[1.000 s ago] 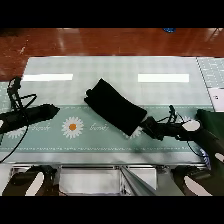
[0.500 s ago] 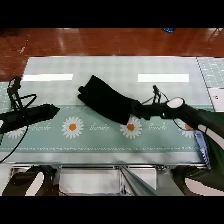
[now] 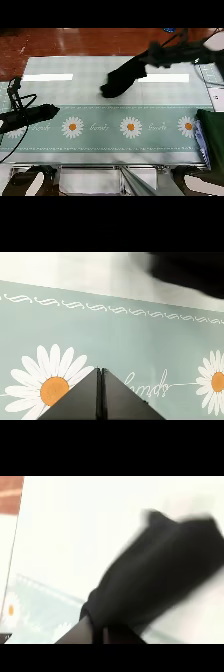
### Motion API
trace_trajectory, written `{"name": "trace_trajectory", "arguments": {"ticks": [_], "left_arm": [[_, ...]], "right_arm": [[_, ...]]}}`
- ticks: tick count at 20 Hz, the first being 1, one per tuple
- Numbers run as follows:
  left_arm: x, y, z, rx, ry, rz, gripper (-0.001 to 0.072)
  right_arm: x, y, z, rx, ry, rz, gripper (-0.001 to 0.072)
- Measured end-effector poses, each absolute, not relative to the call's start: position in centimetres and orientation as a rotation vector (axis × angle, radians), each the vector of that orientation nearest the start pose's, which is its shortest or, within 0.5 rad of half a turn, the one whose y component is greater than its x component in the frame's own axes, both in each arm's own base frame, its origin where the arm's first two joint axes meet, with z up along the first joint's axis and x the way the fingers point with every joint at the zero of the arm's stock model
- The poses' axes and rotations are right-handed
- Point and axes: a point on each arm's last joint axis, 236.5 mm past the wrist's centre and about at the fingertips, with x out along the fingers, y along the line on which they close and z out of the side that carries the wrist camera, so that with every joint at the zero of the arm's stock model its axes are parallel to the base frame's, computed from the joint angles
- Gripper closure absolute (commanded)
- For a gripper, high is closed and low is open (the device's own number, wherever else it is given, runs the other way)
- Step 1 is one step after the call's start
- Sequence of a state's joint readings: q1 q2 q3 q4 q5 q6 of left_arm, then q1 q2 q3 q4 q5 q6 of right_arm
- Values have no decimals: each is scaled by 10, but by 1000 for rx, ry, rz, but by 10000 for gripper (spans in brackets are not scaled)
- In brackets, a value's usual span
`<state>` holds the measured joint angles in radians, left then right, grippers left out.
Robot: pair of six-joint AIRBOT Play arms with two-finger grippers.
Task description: Fold the shirts.
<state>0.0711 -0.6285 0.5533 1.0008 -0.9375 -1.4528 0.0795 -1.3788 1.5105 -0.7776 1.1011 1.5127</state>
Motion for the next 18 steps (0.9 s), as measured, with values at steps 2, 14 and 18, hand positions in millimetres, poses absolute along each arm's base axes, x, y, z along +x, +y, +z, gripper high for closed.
{"name": "trace_trajectory", "arguments": {"ticks": [2,14,18], "left_arm": [[281,-83,37,-465,946,-240,688],[285,-81,40,-466,923,-232,688],[292,-77,43,-467,889,-218,688]], "right_arm": [[456,149,204,570,884,522,690],[328,-108,253,615,897,-125,692],[260,-170,240,649,918,-419,691]]}}
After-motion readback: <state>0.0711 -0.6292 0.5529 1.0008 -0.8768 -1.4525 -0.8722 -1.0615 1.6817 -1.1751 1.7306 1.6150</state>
